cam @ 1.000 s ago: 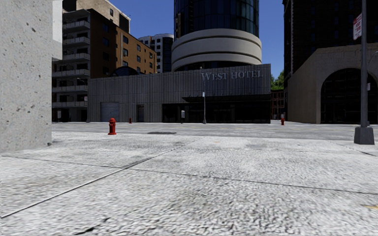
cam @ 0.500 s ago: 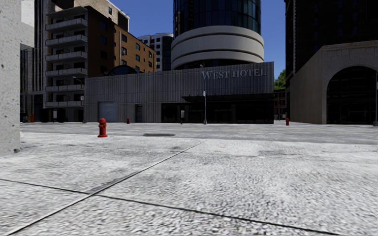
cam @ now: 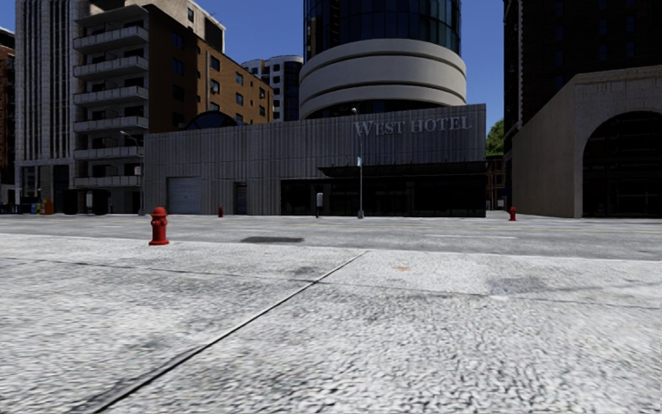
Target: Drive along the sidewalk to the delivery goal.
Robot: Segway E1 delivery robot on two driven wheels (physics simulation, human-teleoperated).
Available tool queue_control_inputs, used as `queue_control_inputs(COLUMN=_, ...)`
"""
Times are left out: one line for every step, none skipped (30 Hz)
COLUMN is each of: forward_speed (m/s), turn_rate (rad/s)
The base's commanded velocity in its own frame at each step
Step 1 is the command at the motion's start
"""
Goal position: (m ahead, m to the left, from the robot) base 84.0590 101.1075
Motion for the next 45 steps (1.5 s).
queue_control_inputs(forward_speed=2.0, turn_rate=0.0)
queue_control_inputs(forward_speed=2.0, turn_rate=0.0)
queue_control_inputs(forward_speed=2.0, turn_rate=0.0)
queue_control_inputs(forward_speed=2.0, turn_rate=0.0)
queue_control_inputs(forward_speed=2.0, turn_rate=0.0)
queue_control_inputs(forward_speed=2.0, turn_rate=0.1)
queue_control_inputs(forward_speed=2.0, turn_rate=0.29)
queue_control_inputs(forward_speed=2.0, turn_rate=0.41)
queue_control_inputs(forward_speed=2.0, turn_rate=0.41)
queue_control_inputs(forward_speed=2.0, turn_rate=0.47)
queue_control_inputs(forward_speed=2.0, turn_rate=0.49)
queue_control_inputs(forward_speed=2.0, turn_rate=0.5)
queue_control_inputs(forward_speed=2.0, turn_rate=0.5)
queue_control_inputs(forward_speed=2.0, turn_rate=0.5)
queue_control_inputs(forward_speed=2.0, turn_rate=0.5)
queue_control_inputs(forward_speed=2.0, turn_rate=0.5)
queue_control_inputs(forward_speed=2.0, turn_rate=0.5)
queue_control_inputs(forward_speed=2.0, turn_rate=0.5)
queue_control_inputs(forward_speed=2.0, turn_rate=0.5)
queue_control_inputs(forward_speed=2.0, turn_rate=0.51)
queue_control_inputs(forward_speed=2.0, turn_rate=0.51)
queue_control_inputs(forward_speed=2.0, turn_rate=0.53)
queue_control_inputs(forward_speed=2.0, turn_rate=0.53)
queue_control_inputs(forward_speed=2.0, turn_rate=0.53)
queue_control_inputs(forward_speed=2.0, turn_rate=0.53)
queue_control_inputs(forward_speed=2.0, turn_rate=0.53)
queue_control_inputs(forward_speed=2.0, turn_rate=0.53)
queue_control_inputs(forward_speed=2.0, turn_rate=0.53)
queue_control_inputs(forward_speed=2.0, turn_rate=0.54)
queue_control_inputs(forward_speed=2.0, turn_rate=0.54)
queue_control_inputs(forward_speed=2.0, turn_rate=0.55)
queue_control_inputs(forward_speed=2.0, turn_rate=0.55)
queue_control_inputs(forward_speed=2.0, turn_rate=0.55)
queue_control_inputs(forward_speed=2.0, turn_rate=0.55)
queue_control_inputs(forward_speed=2.0, turn_rate=0.55)
queue_control_inputs(forward_speed=2.0, turn_rate=0.55)
queue_control_inputs(forward_speed=2.0, turn_rate=0.55)
queue_control_inputs(forward_speed=2.0, turn_rate=0.55)
queue_control_inputs(forward_speed=2.0, turn_rate=0.55)
queue_control_inputs(forward_speed=2.0, turn_rate=0.55)
queue_control_inputs(forward_speed=2.0, turn_rate=0.55)
queue_control_inputs(forward_speed=2.0, turn_rate=0.55)
queue_control_inputs(forward_speed=2.0, turn_rate=0.55)
queue_control_inputs(forward_speed=2.0, turn_rate=0.57)
queue_control_inputs(forward_speed=2.0, turn_rate=0.57)
